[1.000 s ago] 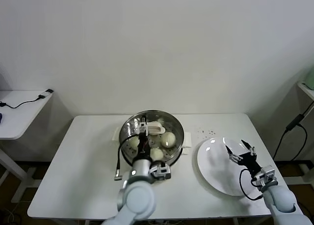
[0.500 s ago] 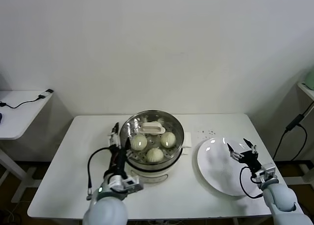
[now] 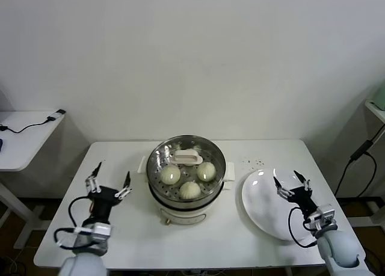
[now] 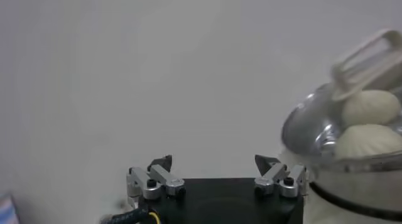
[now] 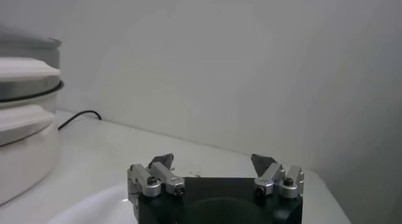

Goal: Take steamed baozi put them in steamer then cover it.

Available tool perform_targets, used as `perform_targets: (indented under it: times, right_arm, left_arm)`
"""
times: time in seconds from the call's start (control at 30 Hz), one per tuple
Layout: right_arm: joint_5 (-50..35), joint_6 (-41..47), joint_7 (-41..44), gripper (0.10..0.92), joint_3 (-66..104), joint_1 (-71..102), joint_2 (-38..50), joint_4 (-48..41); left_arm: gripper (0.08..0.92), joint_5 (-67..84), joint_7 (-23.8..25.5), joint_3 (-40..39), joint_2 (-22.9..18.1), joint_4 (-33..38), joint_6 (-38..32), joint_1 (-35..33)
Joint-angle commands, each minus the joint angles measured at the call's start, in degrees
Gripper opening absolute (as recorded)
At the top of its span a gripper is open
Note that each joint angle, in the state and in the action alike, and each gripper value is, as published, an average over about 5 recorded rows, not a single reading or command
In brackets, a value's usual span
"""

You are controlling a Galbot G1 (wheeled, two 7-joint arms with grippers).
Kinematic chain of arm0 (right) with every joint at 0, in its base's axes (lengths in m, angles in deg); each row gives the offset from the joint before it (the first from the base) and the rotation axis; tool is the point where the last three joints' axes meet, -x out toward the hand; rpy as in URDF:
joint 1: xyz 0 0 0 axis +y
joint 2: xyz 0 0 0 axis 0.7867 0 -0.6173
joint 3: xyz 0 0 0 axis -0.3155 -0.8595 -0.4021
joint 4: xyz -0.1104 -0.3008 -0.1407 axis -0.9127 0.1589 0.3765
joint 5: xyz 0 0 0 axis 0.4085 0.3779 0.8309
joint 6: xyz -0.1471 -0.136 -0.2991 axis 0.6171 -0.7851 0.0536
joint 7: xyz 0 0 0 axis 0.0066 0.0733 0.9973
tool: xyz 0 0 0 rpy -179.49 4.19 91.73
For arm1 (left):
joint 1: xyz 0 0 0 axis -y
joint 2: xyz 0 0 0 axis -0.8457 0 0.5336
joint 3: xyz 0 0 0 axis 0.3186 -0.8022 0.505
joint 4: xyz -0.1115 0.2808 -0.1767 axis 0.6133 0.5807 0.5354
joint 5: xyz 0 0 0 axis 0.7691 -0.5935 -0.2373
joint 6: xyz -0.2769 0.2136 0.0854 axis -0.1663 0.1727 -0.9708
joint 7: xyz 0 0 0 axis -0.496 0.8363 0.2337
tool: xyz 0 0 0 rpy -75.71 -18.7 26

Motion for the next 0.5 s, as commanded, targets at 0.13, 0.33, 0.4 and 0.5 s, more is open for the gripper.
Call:
perform_targets:
  times: [0.13, 0.33, 0.4, 0.5]
  right_arm:
    - [-1.63, -0.54, 0.45, 0.823, 1.31, 3.13, -3.44, 4.08]
    - [-2.02, -0.73, 0.48, 0.823, 1.43, 3.08, -3.69, 3.95]
    - [-1.97, -0.78, 0.49, 0.823, 1.31, 2.9, -3.72, 3.75]
    - [-1.87, -0.86, 0.48, 0.823, 1.08, 2.48, -3.66, 3.56]
  left_arm:
    - [0.823, 27.54, 3.48, 15.37, -9.63, -9.33, -16.44, -5.41]
    - [0.823, 25.4, 5.48, 15.12, -9.39, -8.73, -15.86, -5.29]
    - [0.823, 25.23, 6.57, 15.09, -9.39, -8.2, -15.49, -5.43]
    - [0.823, 24.83, 7.6, 15.0, -9.33, -7.85, -15.42, -5.6]
